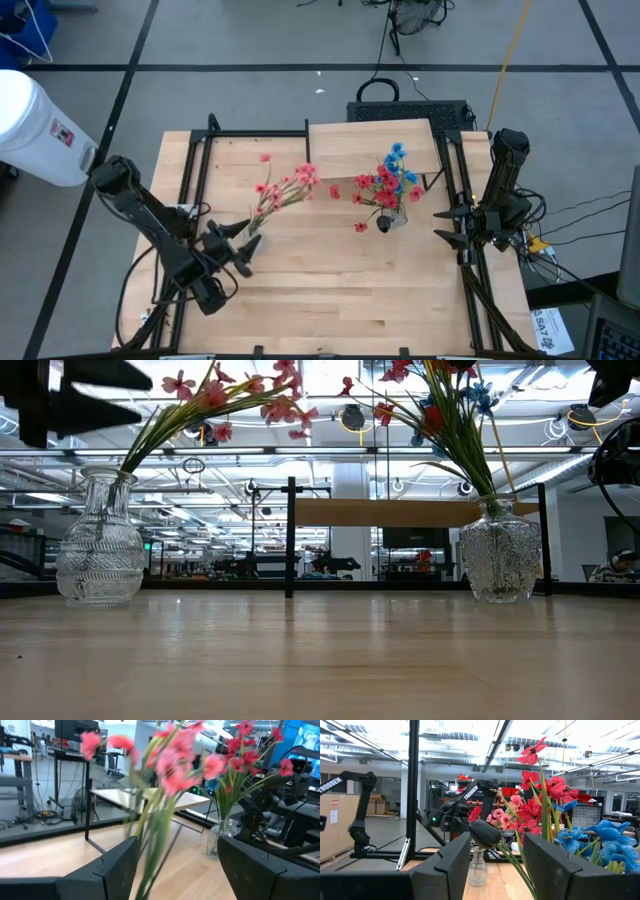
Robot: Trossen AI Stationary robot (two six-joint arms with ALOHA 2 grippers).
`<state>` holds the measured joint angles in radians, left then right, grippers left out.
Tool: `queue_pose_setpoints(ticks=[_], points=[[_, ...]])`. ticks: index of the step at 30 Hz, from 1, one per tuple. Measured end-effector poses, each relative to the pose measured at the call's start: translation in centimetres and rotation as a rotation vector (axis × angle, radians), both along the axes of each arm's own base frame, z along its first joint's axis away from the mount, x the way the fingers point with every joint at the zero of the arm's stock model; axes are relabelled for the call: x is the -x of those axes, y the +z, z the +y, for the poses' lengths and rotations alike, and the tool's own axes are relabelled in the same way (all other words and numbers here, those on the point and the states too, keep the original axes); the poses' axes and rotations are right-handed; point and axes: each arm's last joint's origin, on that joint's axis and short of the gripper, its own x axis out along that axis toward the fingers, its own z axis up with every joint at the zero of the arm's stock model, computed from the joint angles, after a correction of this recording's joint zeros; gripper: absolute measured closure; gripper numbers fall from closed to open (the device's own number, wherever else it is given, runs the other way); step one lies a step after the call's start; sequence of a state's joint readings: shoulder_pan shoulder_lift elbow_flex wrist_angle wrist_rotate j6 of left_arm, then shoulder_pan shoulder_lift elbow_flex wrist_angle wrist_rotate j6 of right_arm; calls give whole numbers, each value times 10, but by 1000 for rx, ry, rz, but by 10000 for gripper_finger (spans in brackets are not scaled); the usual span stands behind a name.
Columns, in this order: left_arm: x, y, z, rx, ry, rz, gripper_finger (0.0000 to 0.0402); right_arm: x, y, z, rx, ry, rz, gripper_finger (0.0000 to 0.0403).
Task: Pick and place flowers into a vace then onto a shelf
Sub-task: Put the left transparent flower vase on the shelf
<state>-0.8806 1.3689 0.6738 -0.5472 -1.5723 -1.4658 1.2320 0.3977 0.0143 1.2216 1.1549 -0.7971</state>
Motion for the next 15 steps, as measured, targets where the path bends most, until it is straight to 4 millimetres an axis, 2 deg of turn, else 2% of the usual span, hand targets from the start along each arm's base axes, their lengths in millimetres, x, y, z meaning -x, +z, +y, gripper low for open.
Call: queue_pose_setpoints(ticks=[6, 15], points=[[-9, 28, -10, -54, -1, 48, 126, 0, 0, 0, 0, 0, 0, 229], [-20, 60, -21, -124, 3, 115, 126, 0, 0, 0, 1, 0, 0, 226]])
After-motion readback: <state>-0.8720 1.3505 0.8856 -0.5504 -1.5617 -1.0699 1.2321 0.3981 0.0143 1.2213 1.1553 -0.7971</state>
